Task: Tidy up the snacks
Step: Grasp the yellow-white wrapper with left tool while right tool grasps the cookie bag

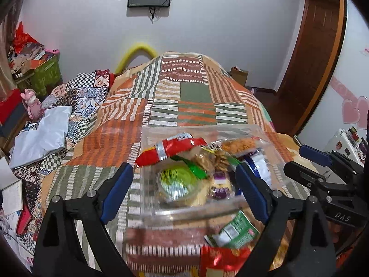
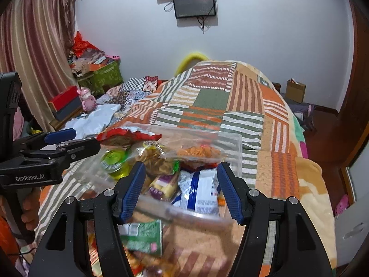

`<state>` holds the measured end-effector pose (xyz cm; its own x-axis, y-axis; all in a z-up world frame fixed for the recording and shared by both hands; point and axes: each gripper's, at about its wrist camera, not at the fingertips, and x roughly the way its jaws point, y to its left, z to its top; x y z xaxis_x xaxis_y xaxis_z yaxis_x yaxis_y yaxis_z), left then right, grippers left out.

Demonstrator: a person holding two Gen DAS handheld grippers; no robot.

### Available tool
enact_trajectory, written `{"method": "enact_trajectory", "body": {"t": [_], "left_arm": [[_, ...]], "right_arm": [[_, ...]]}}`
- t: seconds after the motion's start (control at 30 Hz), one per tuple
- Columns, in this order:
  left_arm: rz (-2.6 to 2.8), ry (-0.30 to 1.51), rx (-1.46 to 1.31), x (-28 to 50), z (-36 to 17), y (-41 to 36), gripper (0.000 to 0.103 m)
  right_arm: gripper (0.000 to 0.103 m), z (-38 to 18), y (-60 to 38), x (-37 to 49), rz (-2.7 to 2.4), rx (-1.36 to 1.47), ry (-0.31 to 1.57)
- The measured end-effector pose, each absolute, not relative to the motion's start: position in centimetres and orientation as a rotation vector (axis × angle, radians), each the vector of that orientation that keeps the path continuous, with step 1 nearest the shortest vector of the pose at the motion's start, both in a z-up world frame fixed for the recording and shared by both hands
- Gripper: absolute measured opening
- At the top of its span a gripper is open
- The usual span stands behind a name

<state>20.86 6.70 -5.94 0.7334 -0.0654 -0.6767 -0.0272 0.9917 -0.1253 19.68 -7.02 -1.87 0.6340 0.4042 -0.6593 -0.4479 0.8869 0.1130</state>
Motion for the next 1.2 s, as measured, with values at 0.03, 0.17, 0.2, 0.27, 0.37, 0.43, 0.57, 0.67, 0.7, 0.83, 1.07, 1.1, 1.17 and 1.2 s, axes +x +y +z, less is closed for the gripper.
{"method": "enact_trajectory", "body": {"t": [0.03,0.17,0.2,0.27,0.37,0.43,0.57,0.67,0.7,0.83,1.07,1.1,1.17,1.2], "left_arm": [[-0.021,0.745,-0.13,20.2,-5.8,6.7,0.092],[-0.012,0.736,-0.119,17.6,-5.5,6.7,0.093],[-0.009,0.737,-0.118,17.2,-5.6,6.8,0.093],[-0.003,0.742,-0.116,16.1,-5.8,6.9,0.094],[0.01,0.763,-0.118,14.4,-6.7,7.3,0.094],[0.017,0.776,-0.119,13.6,-7.3,7.5,0.094],[0.028,0.814,-0.134,12.1,-9.0,8.0,0.094],[0.029,0.845,-0.139,11.2,-10.4,8.1,0.094],[0.027,0.857,-0.14,11.0,-10.9,8.1,0.094],[0.025,0.894,-0.149,10.3,-12.6,7.9,0.094],[0.014,0.971,-0.167,9.9,-15.2,7.3,0.094],[0.013,0.979,-0.166,9.9,-15.5,7.3,0.094],[0.013,0.997,-0.165,9.9,-16.2,7.1,0.094],[0.014,1.005,-0.165,9.9,-16.4,7.1,0.094]], "right_arm": [[0.063,-1.8,-7.1,19.3,0.489,-0.064,0.736],[0.066,-1.5,-7.5,17.0,0.481,-0.083,0.716],[0.066,-1.5,-7.6,16.5,0.484,-0.082,0.715],[0.067,-1.6,-7.9,15.7,0.488,-0.078,0.718],[0.067,-2.2,-8.2,14.4,0.483,-0.083,0.727],[0.067,-2.8,-8.4,13.5,0.481,-0.084,0.739],[0.067,-3.9,-8.7,12.4,0.483,-0.072,0.768],[0.067,-4.8,-9.0,11.5,0.483,-0.07,0.787],[0.067,-5.2,-9.0,11.3,0.482,-0.068,0.794],[0.067,-6.7,-8.8,10.4,0.49,-0.067,0.833],[0.067,-9.5,-8.1,9.8,0.508,-0.057,0.913],[0.067,-9.8,-8.0,9.8,0.507,-0.06,0.917],[0.067,-10.1,-8.0,9.8,0.508,-0.052,0.919],[0.067,-10.2,-8.2,9.8,0.508,-0.043,0.919]]}}
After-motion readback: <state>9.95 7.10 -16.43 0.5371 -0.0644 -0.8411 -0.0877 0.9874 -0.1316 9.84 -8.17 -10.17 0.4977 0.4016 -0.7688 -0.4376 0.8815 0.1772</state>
